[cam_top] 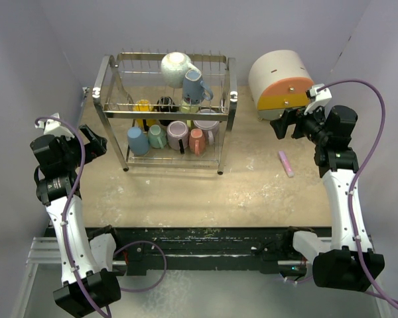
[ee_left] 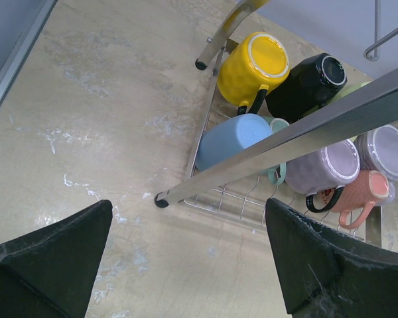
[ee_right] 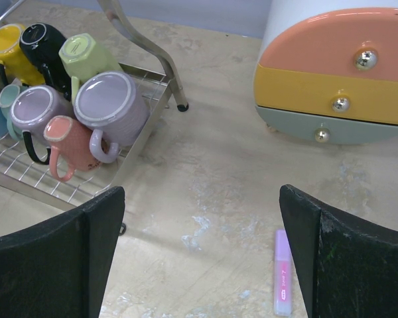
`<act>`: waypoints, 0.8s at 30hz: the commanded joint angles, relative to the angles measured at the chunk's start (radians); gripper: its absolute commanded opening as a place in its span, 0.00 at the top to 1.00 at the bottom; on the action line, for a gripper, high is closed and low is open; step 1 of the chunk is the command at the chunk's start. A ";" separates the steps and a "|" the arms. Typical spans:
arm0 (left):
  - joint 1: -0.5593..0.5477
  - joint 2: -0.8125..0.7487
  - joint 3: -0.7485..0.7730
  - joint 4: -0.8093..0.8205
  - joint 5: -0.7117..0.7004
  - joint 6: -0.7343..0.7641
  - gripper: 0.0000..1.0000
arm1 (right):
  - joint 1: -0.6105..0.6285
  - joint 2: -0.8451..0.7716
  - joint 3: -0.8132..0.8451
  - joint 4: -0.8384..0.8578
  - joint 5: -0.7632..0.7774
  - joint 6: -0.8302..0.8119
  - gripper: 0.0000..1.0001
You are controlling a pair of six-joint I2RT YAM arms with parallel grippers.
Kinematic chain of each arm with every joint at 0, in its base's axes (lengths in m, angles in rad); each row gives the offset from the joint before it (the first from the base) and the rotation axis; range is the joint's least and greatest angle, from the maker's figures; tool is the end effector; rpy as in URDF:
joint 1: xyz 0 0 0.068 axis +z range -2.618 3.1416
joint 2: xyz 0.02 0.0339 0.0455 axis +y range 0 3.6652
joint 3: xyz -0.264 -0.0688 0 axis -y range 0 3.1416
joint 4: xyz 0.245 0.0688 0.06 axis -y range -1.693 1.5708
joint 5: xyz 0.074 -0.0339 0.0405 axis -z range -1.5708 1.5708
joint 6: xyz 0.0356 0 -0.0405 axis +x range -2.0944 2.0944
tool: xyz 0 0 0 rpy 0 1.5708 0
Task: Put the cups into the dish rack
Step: Reset both arms
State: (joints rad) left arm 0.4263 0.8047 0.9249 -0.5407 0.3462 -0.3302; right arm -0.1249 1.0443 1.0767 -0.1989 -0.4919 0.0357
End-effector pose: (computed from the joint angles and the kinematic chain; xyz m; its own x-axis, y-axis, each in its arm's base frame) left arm 0.1608 0.0598 0.3488 -0.3169 -0.4789 -0.8187 -0.2217 0.8767 -0.4270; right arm 0.2345 -0.0125 0.3922 -0.1769 0.0539 -0.9827 -0.3462 0.9313 0.1134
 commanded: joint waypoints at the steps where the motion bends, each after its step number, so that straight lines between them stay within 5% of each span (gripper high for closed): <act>1: 0.008 -0.016 0.005 0.024 0.017 0.000 0.01 | -0.002 -0.027 -0.001 0.044 -0.023 0.006 0.00; 24: 0.008 -0.015 0.005 0.022 0.019 0.011 0.01 | -0.003 -0.028 -0.008 0.046 -0.033 -0.003 0.00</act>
State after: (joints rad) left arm 0.4263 0.8001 0.9237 -0.5411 0.3485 -0.3294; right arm -0.1249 1.0439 1.0714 -0.1963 -0.5152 0.0353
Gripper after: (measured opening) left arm 0.993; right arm 0.998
